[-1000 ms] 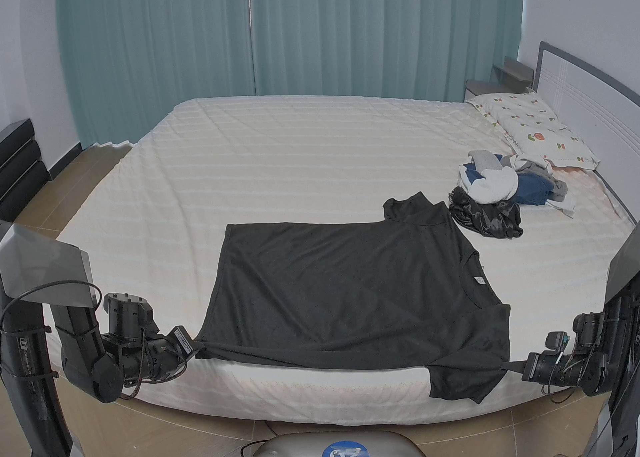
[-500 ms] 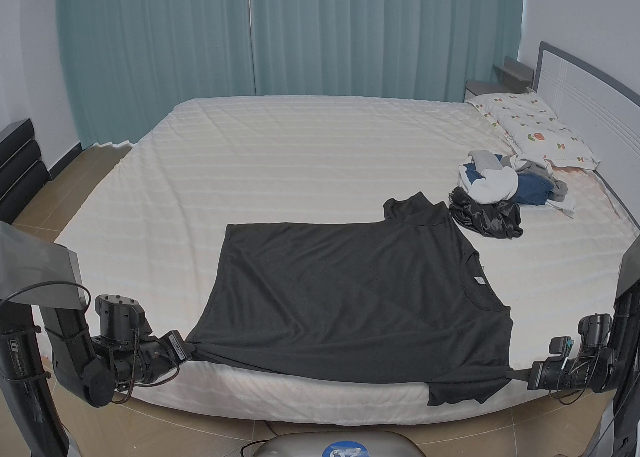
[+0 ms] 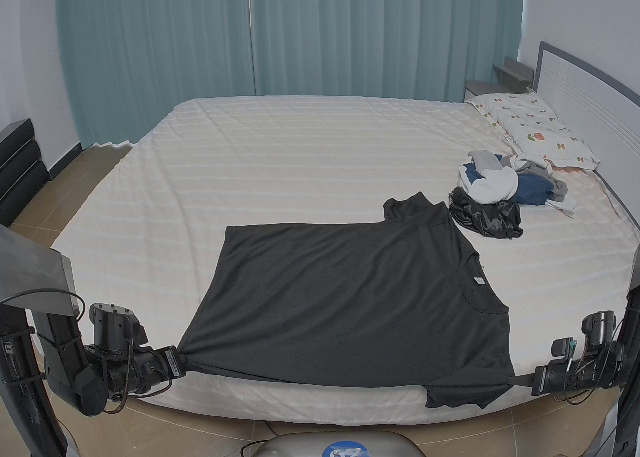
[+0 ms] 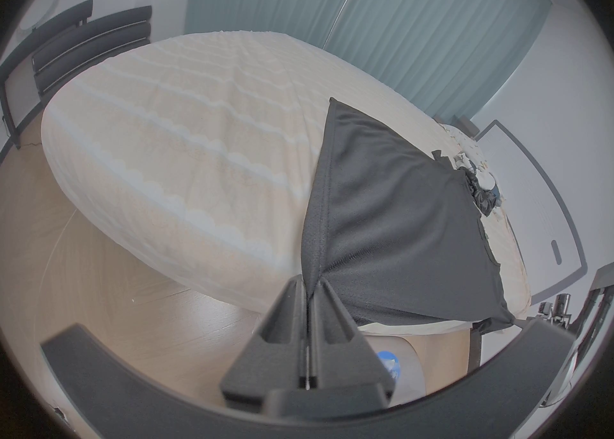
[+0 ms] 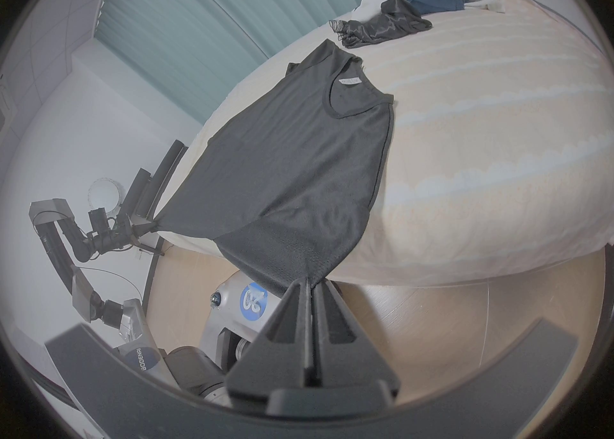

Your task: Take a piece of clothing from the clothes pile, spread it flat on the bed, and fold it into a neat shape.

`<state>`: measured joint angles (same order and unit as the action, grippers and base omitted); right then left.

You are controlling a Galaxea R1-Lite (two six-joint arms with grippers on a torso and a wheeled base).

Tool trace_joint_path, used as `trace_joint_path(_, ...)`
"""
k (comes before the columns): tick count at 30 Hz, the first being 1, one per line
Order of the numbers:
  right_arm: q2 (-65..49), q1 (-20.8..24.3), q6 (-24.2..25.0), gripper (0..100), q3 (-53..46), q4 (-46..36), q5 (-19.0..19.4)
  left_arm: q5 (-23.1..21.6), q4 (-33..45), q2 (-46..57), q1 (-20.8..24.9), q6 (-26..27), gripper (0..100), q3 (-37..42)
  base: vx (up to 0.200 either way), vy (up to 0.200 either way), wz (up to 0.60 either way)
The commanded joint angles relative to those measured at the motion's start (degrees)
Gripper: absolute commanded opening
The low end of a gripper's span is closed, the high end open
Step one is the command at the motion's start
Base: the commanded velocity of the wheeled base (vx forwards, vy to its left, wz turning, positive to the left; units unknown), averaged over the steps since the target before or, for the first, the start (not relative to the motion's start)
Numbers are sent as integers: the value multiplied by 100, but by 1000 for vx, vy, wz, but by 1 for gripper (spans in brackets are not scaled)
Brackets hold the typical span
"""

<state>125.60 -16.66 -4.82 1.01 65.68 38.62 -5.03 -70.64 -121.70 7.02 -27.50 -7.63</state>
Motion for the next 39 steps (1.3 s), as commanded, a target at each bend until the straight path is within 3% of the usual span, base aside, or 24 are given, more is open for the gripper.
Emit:
trace_joint_path(1,-264,14,-55,0,-101,-196,-4,38,-2,-12,10,34,0,34,0,0,0)
trace_joint_path(20,-941,84,-784,0,-101,-1690,-39,240,51,15,45,913,0,526,0,0,0)
trace_joint_path(28,-1275,-153,-1030,0,-48,-1866,-30,205,-11,59,45,861,0,456,0,0,0)
trace_joint_path(36,-1442,-83,-977,0,321,-1893,-4,161,-11,278,71,509,0,253,0,0,0)
trace_joint_path(39,-1538,-65,-740,0,663,-1936,-4,161,7,278,89,324,0,-37,0,0,0)
